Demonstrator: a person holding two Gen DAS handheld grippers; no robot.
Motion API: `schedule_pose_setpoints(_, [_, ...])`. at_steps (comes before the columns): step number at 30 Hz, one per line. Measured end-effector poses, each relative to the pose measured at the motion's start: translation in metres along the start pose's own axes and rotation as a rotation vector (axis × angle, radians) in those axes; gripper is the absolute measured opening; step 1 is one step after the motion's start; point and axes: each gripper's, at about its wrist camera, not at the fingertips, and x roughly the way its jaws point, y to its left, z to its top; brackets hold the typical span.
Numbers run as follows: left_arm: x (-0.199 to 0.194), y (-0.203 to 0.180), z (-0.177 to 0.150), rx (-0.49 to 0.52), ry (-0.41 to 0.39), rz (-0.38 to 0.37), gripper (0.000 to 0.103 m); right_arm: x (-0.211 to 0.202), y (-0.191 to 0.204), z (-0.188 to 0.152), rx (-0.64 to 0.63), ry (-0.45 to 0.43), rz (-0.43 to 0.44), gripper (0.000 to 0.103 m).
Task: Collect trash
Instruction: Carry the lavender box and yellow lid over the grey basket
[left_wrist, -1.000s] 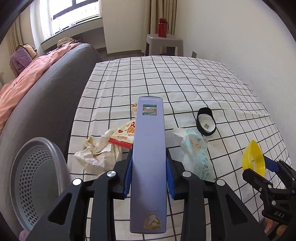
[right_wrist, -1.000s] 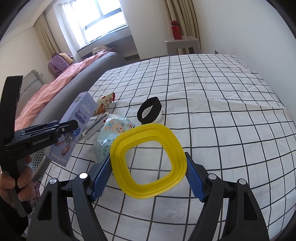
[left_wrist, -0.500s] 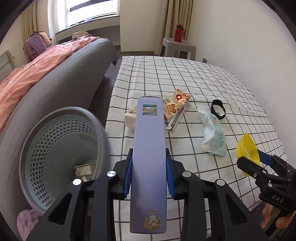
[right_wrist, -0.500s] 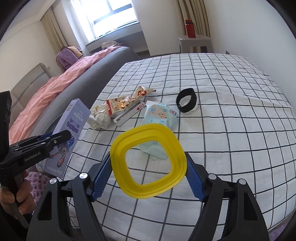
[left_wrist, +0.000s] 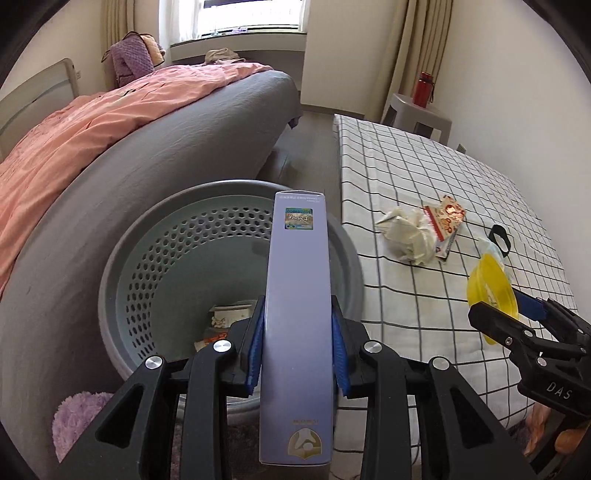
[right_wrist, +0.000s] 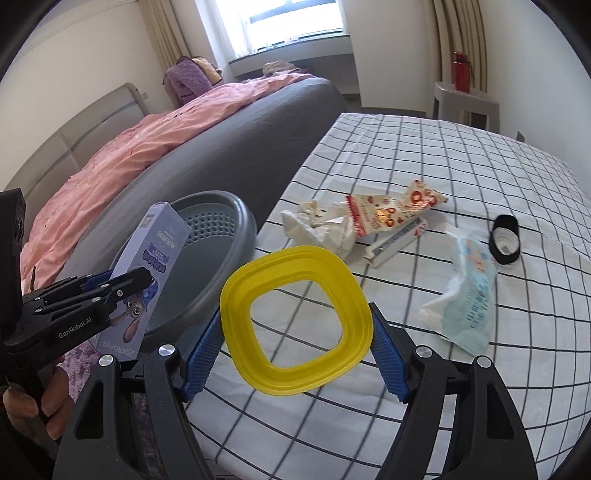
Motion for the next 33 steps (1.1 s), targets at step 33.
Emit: schedule_pose_setpoints(33, [0.024,0.101,0.011,-0.142,-0.001,0.092,0.036,0.083,0.095,0.054,-0.161,0.056,0.106,0.079])
